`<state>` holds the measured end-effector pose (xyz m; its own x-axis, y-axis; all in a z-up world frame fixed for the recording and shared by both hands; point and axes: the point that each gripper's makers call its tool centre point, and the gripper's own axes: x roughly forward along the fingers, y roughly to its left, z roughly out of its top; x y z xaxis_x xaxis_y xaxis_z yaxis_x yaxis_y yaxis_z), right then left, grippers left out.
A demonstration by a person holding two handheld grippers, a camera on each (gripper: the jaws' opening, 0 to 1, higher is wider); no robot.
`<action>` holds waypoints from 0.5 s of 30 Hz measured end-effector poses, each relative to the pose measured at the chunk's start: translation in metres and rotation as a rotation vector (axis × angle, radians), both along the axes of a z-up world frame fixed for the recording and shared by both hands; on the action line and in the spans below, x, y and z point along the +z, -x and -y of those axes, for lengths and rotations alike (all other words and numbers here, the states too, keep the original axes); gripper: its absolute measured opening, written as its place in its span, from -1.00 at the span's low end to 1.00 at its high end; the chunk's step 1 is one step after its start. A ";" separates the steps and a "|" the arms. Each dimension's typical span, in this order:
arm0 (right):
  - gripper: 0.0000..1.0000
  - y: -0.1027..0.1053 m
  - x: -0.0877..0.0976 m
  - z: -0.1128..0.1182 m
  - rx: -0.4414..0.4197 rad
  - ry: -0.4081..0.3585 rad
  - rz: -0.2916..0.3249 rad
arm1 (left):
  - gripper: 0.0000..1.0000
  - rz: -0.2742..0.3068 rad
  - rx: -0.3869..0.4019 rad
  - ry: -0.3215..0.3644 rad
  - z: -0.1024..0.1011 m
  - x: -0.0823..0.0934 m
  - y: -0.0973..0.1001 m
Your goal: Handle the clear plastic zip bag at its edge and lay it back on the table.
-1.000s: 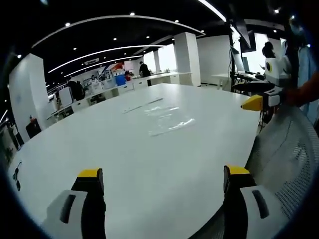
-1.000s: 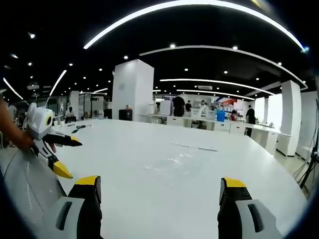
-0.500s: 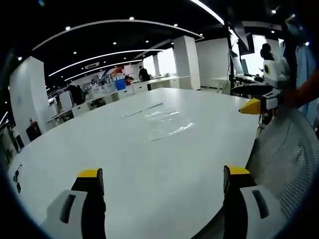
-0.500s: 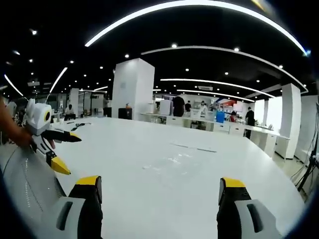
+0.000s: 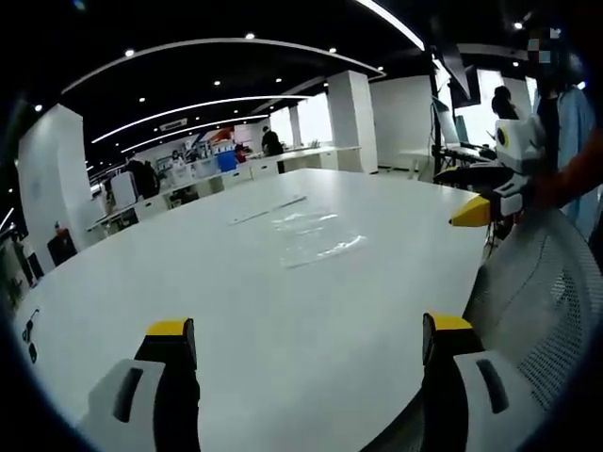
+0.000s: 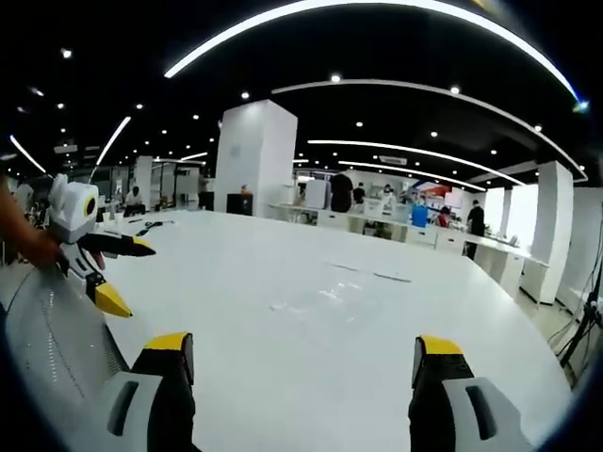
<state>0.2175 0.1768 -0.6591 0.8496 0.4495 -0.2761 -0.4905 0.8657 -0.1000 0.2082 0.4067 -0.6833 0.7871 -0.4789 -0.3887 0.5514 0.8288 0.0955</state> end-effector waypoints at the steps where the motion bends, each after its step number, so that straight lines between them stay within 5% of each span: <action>1: 0.93 0.000 -0.001 0.000 -0.001 0.003 -0.004 | 0.98 -0.001 -0.001 0.001 0.000 0.000 0.000; 15: 0.85 -0.001 0.000 -0.002 0.028 0.039 -0.030 | 0.98 -0.018 -0.026 -0.021 0.007 0.003 0.002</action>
